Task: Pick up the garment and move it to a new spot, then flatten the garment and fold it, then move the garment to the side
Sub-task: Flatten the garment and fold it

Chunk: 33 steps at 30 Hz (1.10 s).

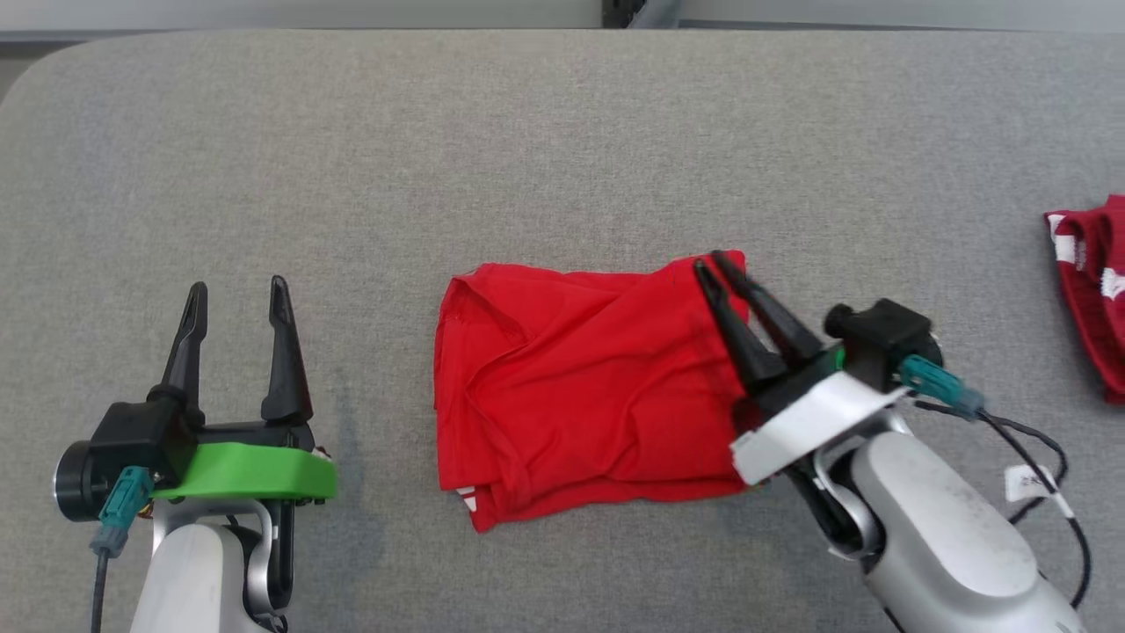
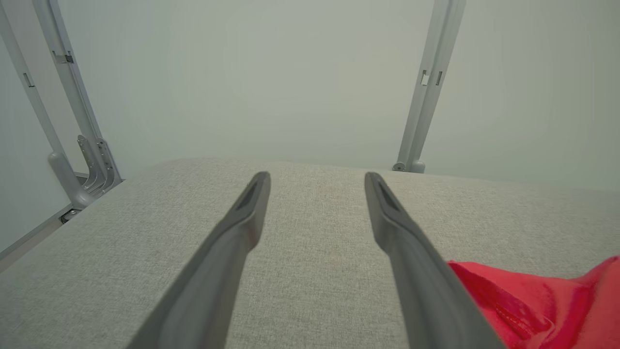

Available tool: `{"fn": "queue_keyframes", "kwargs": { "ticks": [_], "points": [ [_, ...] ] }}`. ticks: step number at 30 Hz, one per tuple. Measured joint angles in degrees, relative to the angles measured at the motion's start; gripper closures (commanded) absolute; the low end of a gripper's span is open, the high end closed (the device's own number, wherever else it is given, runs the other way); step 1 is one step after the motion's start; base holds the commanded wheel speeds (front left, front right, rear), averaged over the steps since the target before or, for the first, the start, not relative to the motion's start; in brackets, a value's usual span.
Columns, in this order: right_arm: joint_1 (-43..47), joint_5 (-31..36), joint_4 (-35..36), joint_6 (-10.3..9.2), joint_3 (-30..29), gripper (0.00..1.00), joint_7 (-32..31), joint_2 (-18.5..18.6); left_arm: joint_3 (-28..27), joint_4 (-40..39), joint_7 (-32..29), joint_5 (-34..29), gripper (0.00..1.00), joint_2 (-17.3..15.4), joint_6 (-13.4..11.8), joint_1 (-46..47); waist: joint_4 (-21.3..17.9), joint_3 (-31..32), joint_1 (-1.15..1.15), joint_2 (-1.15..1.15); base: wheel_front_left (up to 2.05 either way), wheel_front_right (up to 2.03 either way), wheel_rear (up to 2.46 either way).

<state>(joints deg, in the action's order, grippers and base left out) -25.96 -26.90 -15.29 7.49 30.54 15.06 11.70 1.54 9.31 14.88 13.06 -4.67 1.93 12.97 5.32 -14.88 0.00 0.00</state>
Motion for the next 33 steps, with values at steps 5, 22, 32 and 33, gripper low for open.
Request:
{"fn": "queue_keyframes", "kwargs": {
  "ticks": [5, 22, 32, 33],
  "points": [
    [7.1, 4.5, 5.0, 0.0, -13.4, 0.0, -1.0, 0.0, -0.3, -0.5, -0.2, 0.0, 0.0, -0.5, -0.7, -0.6, -1.9, 1.6, 0.0, 0.0, 0.0, 0.0, 0.0],
    [18.9, 9.4, 11.7, 0.0, -27.0, 0.0, -5.0, -1.2, -1.5, -3.7, -2.8, 0.5, 0.0, -2.8, -2.4, -7.1, -5.7, 8.9, 0.0, 0.0, 0.0, 0.0, 0.0],
    [23.8, 9.7, 13.7, -0.01, -28.3, 0.0, -7.4, -1.2, -0.8, -5.4, -5.1, 0.2, 0.0, -4.3, -2.4, -12.1, -6.1, 14.6, 0.0, 0.0, 0.0, 0.0, 0.0],
    [24.2, 9.8, 14.0, 0.0, -28.6, 0.0, -7.5, -1.2, -0.6, -5.8, -5.5, 0.0, 0.0, -4.5, -2.4, -12.6, -6.1, 15.0, 0.0, 0.0, 0.0, 0.0, 0.0]
  ]
}}
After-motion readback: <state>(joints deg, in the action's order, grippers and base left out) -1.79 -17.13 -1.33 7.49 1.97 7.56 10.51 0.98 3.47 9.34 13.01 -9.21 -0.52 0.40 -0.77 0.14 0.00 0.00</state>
